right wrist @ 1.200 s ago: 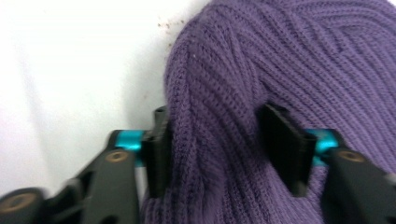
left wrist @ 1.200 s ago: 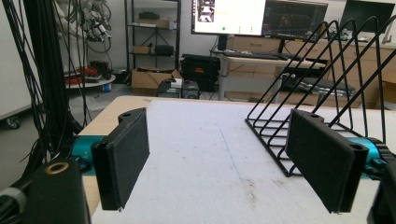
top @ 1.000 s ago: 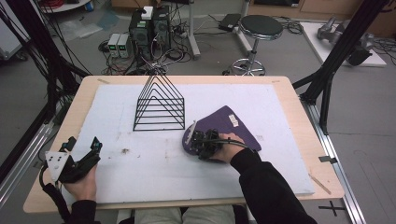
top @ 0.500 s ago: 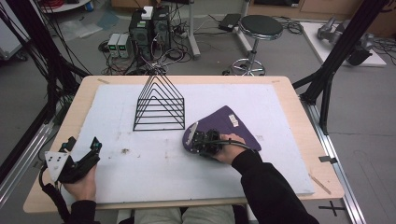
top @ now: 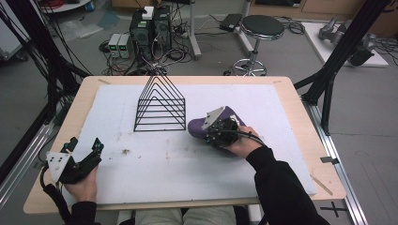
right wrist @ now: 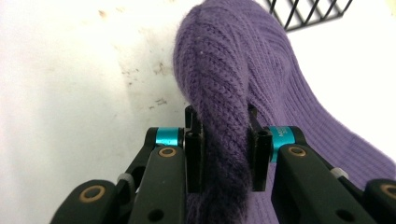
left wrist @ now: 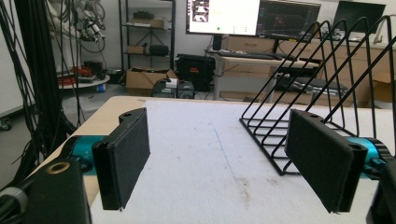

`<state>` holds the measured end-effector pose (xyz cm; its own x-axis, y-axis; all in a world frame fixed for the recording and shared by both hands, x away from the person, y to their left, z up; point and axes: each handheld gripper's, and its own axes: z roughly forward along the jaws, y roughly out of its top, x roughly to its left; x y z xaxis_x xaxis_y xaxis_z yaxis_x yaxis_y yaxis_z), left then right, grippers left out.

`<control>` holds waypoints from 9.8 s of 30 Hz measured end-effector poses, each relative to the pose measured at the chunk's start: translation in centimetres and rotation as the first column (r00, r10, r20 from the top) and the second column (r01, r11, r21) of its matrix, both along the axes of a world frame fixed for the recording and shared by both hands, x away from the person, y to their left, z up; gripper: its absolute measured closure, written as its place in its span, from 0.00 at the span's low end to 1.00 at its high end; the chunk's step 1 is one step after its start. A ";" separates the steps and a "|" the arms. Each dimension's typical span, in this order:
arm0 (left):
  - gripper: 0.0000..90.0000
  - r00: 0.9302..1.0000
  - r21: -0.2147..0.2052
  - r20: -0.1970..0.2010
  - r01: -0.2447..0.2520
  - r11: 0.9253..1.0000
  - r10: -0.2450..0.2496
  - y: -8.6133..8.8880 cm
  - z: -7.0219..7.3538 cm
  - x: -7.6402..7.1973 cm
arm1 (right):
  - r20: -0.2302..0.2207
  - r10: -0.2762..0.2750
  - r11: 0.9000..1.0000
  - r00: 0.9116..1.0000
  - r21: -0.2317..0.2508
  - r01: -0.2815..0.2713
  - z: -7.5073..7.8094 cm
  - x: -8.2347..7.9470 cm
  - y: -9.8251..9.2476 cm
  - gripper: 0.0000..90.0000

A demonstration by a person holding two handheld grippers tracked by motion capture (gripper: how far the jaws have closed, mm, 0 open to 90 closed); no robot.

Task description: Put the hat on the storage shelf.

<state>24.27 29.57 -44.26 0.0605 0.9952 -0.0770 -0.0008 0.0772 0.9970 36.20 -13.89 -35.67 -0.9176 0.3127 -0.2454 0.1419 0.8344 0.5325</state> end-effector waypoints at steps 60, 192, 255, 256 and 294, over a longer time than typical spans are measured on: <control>0.21 0.902 -0.095 0.005 0.429 0.898 -0.431 -2.2 2.8 2.4 | 0.264 0.092 0.555 0.960 0.787 -0.270 13.1 -1.1 -3.0 0.81; 0.90 0.809 0.026 0.002 0.588 0.809 -0.588 -4.6 8.6 14.0 | 0.155 0.178 0.677 0.972 0.697 -0.236 12.6 9.9 5.2 0.78; 0.86 0.776 -0.102 -0.243 0.577 0.810 -0.583 -4.0 1.3 14.3 | -0.027 0.080 0.890 0.996 0.452 -0.059 7.6 10.4 9.4 0.77; 0.86 0.775 -0.100 -0.244 0.579 0.809 -0.584 -4.0 1.3 14.3 | -0.029 0.077 0.890 0.997 0.452 -0.056 7.6 10.4 9.4 0.77; 0.40 0.799 -0.136 -0.206 0.549 0.825 -0.565 -4.0 2.2 13.2 | -0.002 -0.267 0.692 0.964 0.695 0.194 9.6 6.1 -2.2 0.12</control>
